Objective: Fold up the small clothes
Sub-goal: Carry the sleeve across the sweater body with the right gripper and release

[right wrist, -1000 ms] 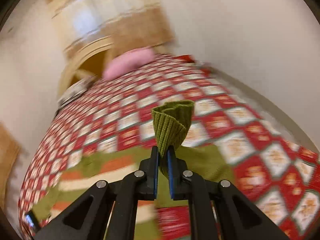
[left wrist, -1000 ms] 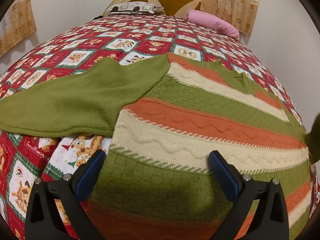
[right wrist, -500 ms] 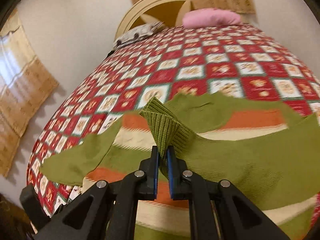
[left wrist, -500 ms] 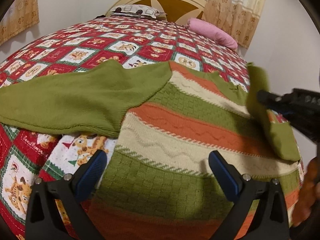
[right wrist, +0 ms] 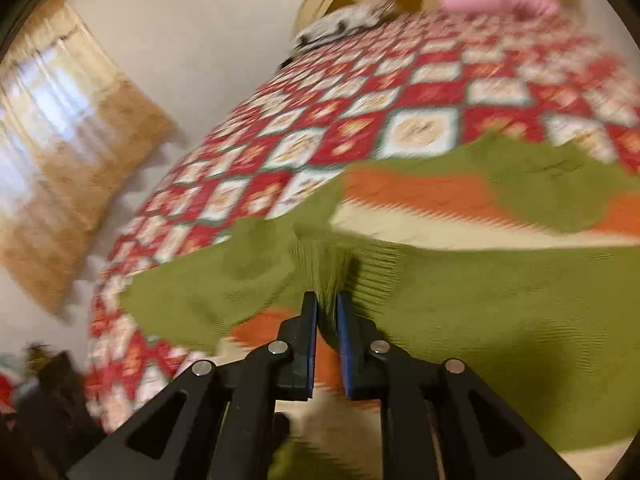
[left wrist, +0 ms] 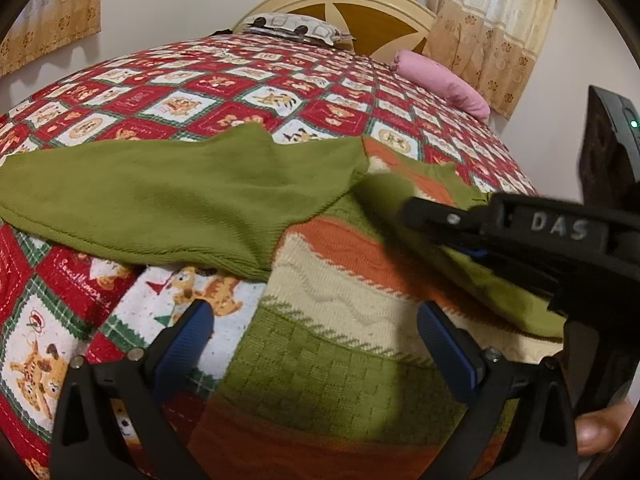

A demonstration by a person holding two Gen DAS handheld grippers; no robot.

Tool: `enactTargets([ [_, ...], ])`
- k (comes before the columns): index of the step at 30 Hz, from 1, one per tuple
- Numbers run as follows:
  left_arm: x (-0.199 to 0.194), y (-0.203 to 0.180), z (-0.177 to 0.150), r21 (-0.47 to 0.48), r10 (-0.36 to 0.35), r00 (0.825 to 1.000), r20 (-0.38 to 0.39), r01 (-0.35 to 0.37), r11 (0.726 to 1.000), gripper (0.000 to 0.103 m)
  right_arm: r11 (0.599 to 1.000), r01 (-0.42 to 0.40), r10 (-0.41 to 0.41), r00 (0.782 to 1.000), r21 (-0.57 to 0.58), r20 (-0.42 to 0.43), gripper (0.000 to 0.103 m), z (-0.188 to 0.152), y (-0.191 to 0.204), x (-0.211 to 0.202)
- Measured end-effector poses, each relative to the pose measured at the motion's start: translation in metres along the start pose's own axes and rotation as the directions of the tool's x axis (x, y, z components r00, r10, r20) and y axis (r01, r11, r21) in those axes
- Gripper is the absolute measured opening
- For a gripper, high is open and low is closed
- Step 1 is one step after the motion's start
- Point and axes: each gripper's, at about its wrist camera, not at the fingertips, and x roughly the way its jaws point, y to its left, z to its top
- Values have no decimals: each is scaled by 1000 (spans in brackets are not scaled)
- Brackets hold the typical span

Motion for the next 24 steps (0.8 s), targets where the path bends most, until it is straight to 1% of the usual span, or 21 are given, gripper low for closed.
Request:
enactTargets([
  [1,0,1,0,-1,-3,1000,0,3,1000,103,997,-66,67,998,29,-20,19,0,-3,2],
  [2,0,1,0,-2,-4,1000,0,4,1000,103,992,-116,117,993,48,-22,19,0,-4,1],
  [3,0,1,0,-2,-4,1000,-2,4,1000,103,989,-137,138,990,59,-8,19,0,-4,-5],
  [4,0,1,0,0,-3,1000,-3,3,1000,103,991,-125,125,992,52,11,19,-1,-4,-13],
  [6,0,1,0,2,-1,1000,-3,1,1000,103,997,-76,74,996,29,38,19,-3,-6,-32],
  [8,0,0,-1,0,-2,1000,-4,2,1000,103,1000,9,-11,997,28,73,19,-6,-17,-54],
  [10,1,-1,-1,2,0,1000,-3,0,1000,103,991,121,-126,985,50,118,19,-9,-38,-81],
  [12,1,0,0,4,1,1000,-4,-1,1000,103,965,254,-262,952,69,155,19,-14,-63,-108],
  [13,0,0,0,4,1,1000,-4,-1,1000,103,947,312,-319,935,71,154,19,-14,-74,-117],
  [15,0,0,-1,6,3,1000,-5,-3,1000,103,899,431,-438,888,74,144,19,-21,-98,-136],
  [17,0,-1,-1,8,7,1000,-6,-7,1000,103,873,477,-486,864,100,128,19,-32,-122,-152],
  [19,0,-2,-1,14,13,1000,-8,-13,1000,103,843,516,-530,845,151,74,18,-46,-153,-164],
  [20,-1,-2,-1,16,15,1000,-9,-15,1000,103,824,532,-549,835,196,39,15,-58,-173,-171],
  [21,-1,-3,-2,21,19,1000,-10,-19,1000,103,856,463,-491,868,231,76,13,-66,-185,-181],
  [22,-1,-5,-2,31,28,999,-16,-27,999,103,873,414,-450,887,257,102,7,-73,-192,-190],
  [23,0,-7,-1,44,36,999,-23,-35,998,103,876,391,-433,895,281,104,2,-77,-198,-196],
  [24,0,-10,0,63,42,999,-30,-40,997,103,872,392,-435,895,292,96,0,-78,-200,-200],
])
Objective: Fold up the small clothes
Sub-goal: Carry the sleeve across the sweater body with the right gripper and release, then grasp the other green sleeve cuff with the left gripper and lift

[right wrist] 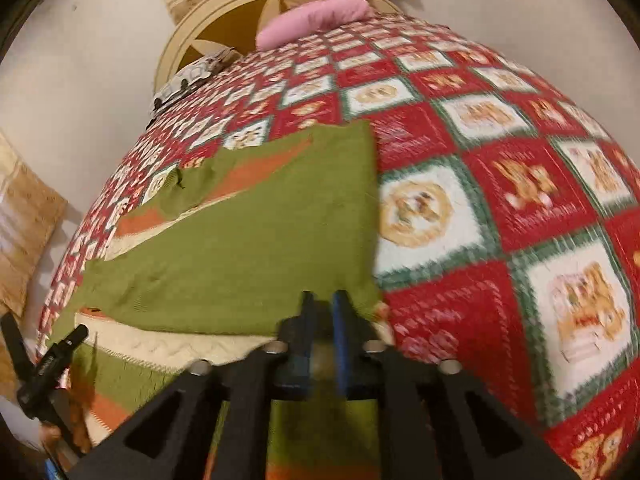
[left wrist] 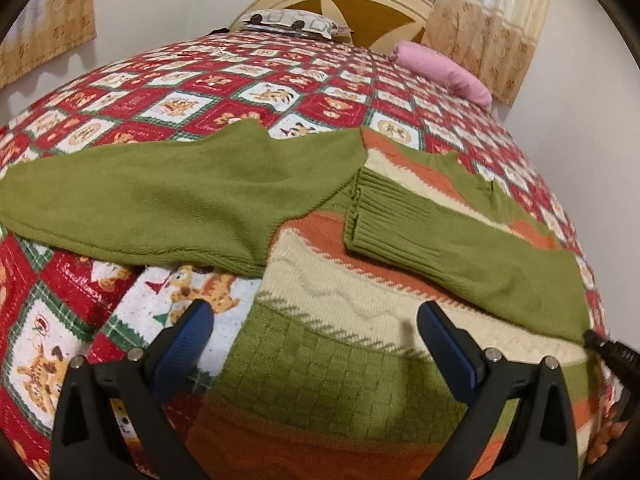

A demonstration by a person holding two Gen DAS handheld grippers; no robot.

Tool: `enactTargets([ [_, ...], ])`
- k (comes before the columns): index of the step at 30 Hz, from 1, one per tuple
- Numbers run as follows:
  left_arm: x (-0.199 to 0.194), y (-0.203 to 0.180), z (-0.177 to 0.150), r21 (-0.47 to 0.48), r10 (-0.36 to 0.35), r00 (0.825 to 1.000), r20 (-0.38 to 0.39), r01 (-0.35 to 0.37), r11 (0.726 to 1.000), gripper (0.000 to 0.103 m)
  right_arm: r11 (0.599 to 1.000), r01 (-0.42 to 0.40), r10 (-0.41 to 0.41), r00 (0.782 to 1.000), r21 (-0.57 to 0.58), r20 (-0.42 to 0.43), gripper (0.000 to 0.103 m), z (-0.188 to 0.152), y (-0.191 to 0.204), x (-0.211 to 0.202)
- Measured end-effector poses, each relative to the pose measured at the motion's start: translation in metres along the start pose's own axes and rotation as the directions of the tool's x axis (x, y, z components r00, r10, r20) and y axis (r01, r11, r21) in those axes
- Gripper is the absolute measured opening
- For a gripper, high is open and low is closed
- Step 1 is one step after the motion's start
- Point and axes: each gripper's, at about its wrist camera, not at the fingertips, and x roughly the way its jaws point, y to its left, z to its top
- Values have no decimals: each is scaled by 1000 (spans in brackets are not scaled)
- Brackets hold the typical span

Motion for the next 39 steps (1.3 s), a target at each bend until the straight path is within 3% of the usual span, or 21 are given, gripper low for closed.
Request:
enactTargets([
  [2,-5,-6,3,42,6,1000,3,-6,999,103,1000,21,-21,1000,11,5,0,4,1,-6],
  [5,-22,-20,18,122,70,991,113,-84,989,103,994,83,-75,992,-67,105,5,17,26,-22],
  [6,-24,-25,25,141,90,987,135,-109,984,103,990,97,-83,988,-103,130,14,24,33,-25],
  [7,-22,-30,32,157,107,984,141,-129,979,103,987,108,-91,986,-122,138,36,33,36,-23],
  [8,-18,-34,39,167,123,982,141,-146,975,103,985,124,-106,984,-122,142,46,43,40,-18],
  [9,-12,-37,45,168,139,980,142,-163,972,103,984,150,-134,979,-99,153,49,53,41,-13],
  [11,2,-39,52,159,167,976,139,-189,969,103,984,166,-155,978,-69,141,48,64,39,1],
  [12,11,-40,53,159,177,976,126,-196,968,103,986,153,-143,982,-72,126,42,68,40,12],
  [13,19,-41,52,165,188,976,108,-204,965,103,985,149,-139,984,-92,113,26,68,42,22],
  [14,23,-44,50,170,197,975,99,-211,963,103,977,177,-166,982,-121,96,20,67,43,32],
  [16,40,-45,45,194,217,975,48,-223,955,103,959,240,-235,971,-150,52,15,61,38,52],
  [19,46,-43,42,187,209,978,13,-208,960,103,962,267,-263,962,-60,65,9,65,15,52],
  [21,47,-41,42,176,190,982,1,-187,966,103,951,308,-307,950,-7,61,9,68,-2,48],
  [24,49,-39,40,155,164,986,-12,-160,975,103,976,211,-215,974,61,68,9,65,-23,28],
  [28,51,-38,39,132,144,989,-22,-140,981,103,989,145,-146,984,19,103,12,46,-11,-7],
  [32,52,-39,39,136,149,989,-19,-146,980,103,985,100,-90,993,-139,76,12,20,28,-12],
  [35,52,-37,39,127,137,990,-24,-133,983,103,982,126,-130,991,-142,-15,9,3,28,9],
  [37,52,-36,39,126,134,991,-25,-130,984,103,987,105,-102,994,-120,31,7,-3,19,9],
  [39,51,-35,39,122,130,991,-24,-127,984,103,980,135,-127,990,-146,65,7,-8,23,10],
])
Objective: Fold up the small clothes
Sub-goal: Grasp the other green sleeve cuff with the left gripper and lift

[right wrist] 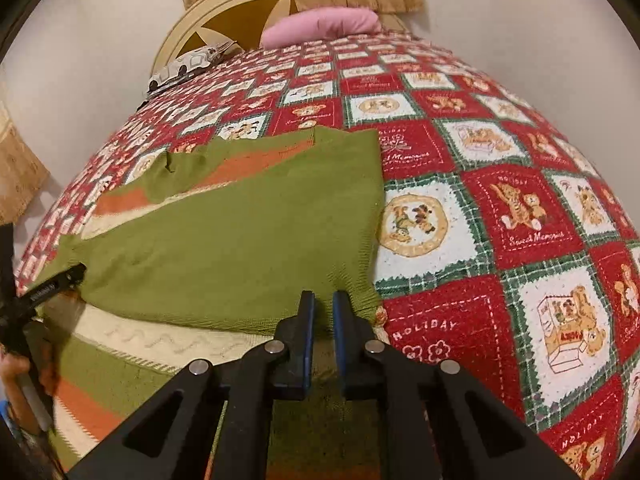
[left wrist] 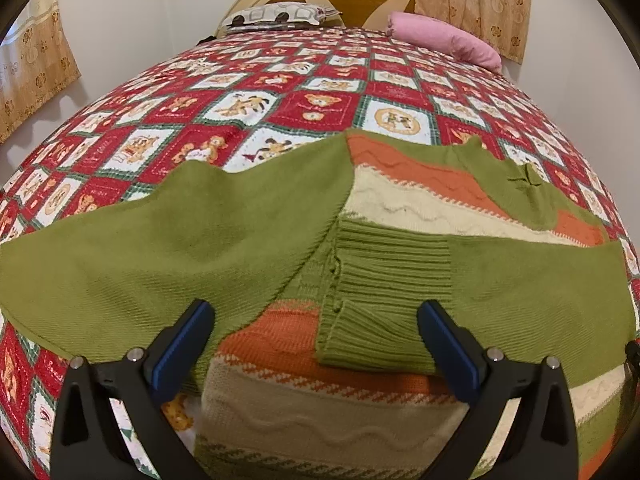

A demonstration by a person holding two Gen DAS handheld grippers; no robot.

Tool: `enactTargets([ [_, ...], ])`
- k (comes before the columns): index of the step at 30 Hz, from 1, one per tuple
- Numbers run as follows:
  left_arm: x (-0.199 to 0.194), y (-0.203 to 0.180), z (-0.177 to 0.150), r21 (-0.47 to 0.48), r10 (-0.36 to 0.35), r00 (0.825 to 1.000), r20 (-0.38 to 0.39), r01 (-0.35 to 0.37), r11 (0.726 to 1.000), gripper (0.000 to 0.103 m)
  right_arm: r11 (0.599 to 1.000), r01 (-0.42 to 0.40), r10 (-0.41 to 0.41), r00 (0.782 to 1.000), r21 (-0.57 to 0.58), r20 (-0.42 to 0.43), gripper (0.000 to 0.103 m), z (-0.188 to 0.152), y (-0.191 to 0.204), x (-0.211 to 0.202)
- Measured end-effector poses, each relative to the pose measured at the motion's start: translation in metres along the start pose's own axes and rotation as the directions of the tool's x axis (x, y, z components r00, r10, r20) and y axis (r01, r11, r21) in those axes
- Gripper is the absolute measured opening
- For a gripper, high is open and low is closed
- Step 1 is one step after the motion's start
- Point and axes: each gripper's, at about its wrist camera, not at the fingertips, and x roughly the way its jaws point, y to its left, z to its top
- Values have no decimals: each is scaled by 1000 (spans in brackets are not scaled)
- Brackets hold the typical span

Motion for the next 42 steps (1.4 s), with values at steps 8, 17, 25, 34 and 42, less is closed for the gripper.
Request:
enactTargets([
  [8,-51,63,-5,-109,-28,995,100,39,993,103,998,30,-29,999,-55,24,12,-3,14,-1],
  [17,-83,272,-8,-585,350,932,95,-232,777,98,999,-29,29,999,-20,28,16,-4,3,-2],
  [25,-38,344,-18,-659,371,927,-59,-315,683,72,999,-34,34,999,-20,26,19,-4,4,-2],
  [34,-18,338,-14,-598,436,894,-99,-404,693,58,999,-34,35,999,-20,27,19,-4,4,-2],
  [42,-18,328,2,-532,403,914,-44,-363,765,8,999,-34,35,999,-20,27,19,-5,4,-2],
])
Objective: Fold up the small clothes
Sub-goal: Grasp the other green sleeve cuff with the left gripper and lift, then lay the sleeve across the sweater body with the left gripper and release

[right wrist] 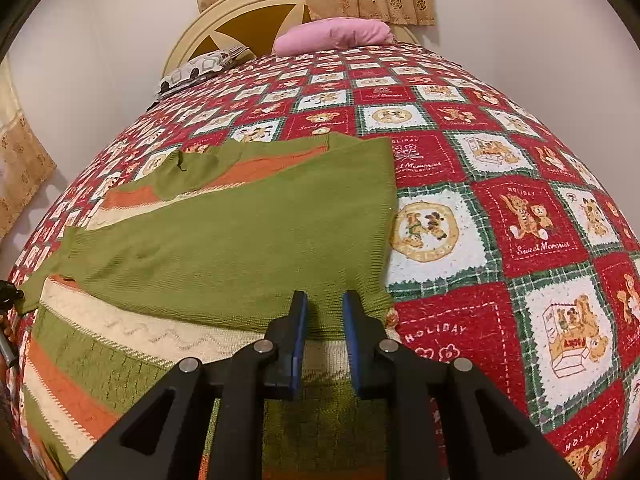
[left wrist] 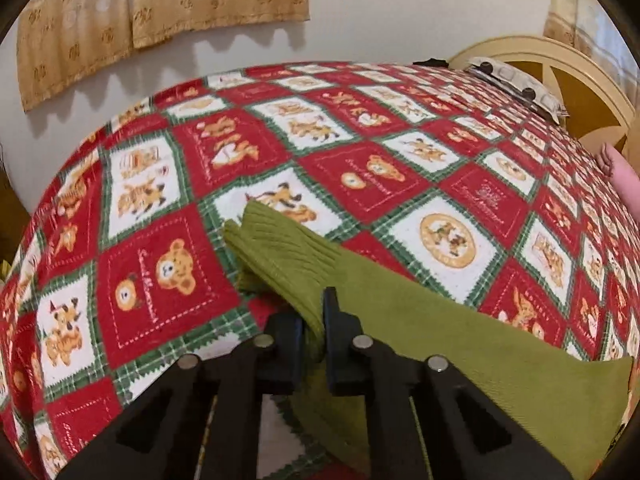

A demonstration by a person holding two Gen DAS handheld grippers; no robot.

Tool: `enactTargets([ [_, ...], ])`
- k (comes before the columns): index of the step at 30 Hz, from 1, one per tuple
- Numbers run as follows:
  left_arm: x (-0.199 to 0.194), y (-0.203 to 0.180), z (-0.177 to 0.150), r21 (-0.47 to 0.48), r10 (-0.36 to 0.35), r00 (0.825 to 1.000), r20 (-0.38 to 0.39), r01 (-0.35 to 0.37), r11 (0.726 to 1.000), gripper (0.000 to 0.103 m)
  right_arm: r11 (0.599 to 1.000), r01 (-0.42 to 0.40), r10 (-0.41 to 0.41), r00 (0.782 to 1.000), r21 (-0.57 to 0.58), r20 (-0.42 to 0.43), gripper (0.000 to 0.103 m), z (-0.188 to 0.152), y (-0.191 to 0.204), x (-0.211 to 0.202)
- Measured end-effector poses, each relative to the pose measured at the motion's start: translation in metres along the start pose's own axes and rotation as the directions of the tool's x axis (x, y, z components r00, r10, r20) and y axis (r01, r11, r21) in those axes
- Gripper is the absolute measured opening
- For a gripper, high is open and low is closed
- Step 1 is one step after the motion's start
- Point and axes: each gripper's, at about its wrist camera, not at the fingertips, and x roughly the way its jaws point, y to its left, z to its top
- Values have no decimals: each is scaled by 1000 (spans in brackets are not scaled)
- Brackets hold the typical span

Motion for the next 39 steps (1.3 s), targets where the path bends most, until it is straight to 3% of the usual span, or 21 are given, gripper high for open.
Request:
enactTargets([
  [3,-21,-15,2,33,-28,998,64,26,999,8,1000,1,-1,1000,-1,0,19,0,0,0],
  [5,-54,-39,1,102,-74,987,141,60,993,8,1000,1,-1,1000,-1,1,19,0,0,0],
  [9,-124,-94,-13,245,-226,945,237,167,955,8,1000,1,-1,1000,-2,0,19,-1,0,0],
  [11,-161,-129,-31,339,-340,908,247,248,908,8,1000,2,-2,1000,-3,0,19,-1,0,0],
  [14,-206,-187,-74,483,-498,845,197,359,799,8,1000,3,-3,1000,-4,0,19,-1,1,0],
  [16,-221,-220,-105,549,-562,816,135,411,728,8,1000,2,-2,1000,-3,0,19,-1,1,0],
  [20,-220,-263,-159,614,-588,808,34,447,650,8,1000,2,-2,1000,-4,1,19,-1,2,0],
  [25,-196,-291,-206,671,-524,846,-96,444,594,11,1000,7,-7,1000,-10,0,19,0,1,0],
  [27,-188,-286,-208,667,-497,857,-137,451,594,17,1000,5,-5,1000,-8,0,19,0,2,0],
  [29,-188,-267,-201,627,-516,839,-171,497,600,22,1000,6,-6,1000,-9,-2,19,0,2,0],
  [30,-190,-261,-202,618,-524,835,-167,503,604,40,1000,8,-8,1000,-11,-5,19,0,3,0],
  [31,-193,-245,-195,604,-528,837,-146,498,622,68,1000,11,-11,1000,-13,-10,19,1,3,0],
  [33,-195,-224,-191,577,-548,830,-101,498,647,86,1000,19,-19,999,-22,-29,23,5,7,-1],
  [34,-195,-210,-187,565,-563,823,-73,499,657,86,1000,19,-20,999,-23,-31,26,8,9,-2],
  [35,-194,-200,-184,559,-557,829,-46,484,673,86,1000,13,-13,1000,-12,-21,27,12,12,-7],
  [37,-184,-181,-175,520,-489,872,30,404,753,86,995,-89,88,996,37,30,34,18,23,-22],
  [38,-177,-174,-170,487,-459,888,45,381,786,86,986,-158,155,986,55,53,41,21,33,-28],
  [39,-167,-170,-166,450,-434,900,41,372,812,86,974,-218,214,975,62,64,59,24,47,-30],
])
